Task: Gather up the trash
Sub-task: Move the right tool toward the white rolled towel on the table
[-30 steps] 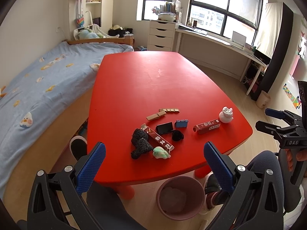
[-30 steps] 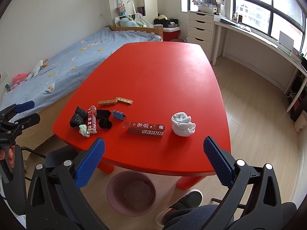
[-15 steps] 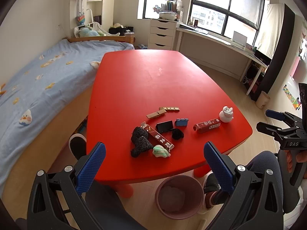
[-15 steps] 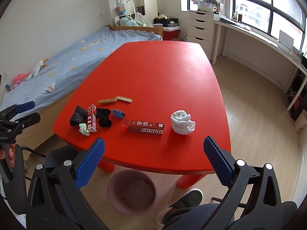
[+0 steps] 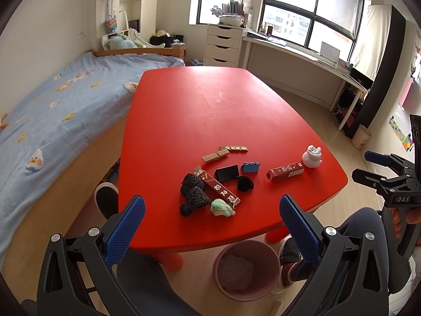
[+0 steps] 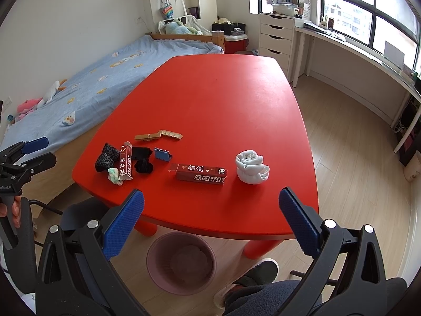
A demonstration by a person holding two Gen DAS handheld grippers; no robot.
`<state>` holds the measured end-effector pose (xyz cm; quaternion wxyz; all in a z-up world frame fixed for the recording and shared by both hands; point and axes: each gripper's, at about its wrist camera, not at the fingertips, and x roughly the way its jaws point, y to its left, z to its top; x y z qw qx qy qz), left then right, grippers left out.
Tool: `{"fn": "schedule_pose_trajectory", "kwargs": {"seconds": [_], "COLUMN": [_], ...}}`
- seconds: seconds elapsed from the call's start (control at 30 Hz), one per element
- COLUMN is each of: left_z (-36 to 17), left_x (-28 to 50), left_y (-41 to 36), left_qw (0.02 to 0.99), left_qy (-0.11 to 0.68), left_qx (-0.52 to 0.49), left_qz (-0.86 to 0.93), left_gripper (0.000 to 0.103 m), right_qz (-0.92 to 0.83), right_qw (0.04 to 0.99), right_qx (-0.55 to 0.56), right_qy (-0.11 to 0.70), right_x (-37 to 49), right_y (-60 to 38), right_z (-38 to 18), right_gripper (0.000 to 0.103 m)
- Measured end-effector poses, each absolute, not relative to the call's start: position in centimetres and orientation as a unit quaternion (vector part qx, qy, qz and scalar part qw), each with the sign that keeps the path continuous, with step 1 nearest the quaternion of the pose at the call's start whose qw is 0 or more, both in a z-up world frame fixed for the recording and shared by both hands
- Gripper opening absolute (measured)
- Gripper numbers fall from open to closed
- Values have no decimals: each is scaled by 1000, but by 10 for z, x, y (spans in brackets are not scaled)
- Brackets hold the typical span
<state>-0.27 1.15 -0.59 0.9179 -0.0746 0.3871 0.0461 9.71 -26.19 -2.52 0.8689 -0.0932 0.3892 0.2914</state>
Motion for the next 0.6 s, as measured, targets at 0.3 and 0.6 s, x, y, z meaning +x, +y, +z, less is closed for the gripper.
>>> {"fn": "schedule_pose_trajectory", "kwargs": {"seconds": [0.3, 0.6], "left_z": [-13, -36], "left_x": [17, 46], "left_y": [19, 35], "left_qw": [910, 886], "left_qy": [404, 452], "left_qx": [-80, -91], "left_qz": [41, 39], "left_gripper": [98, 98], "right_qz": [293, 278], "right_qw": [862, 848], "right_qx": [-95, -120], "right_qy": [404, 436], "right_x": [116, 161], "right_y": [-259, -254], "right_z": [-28, -44], "right_gripper": [100, 100]}}
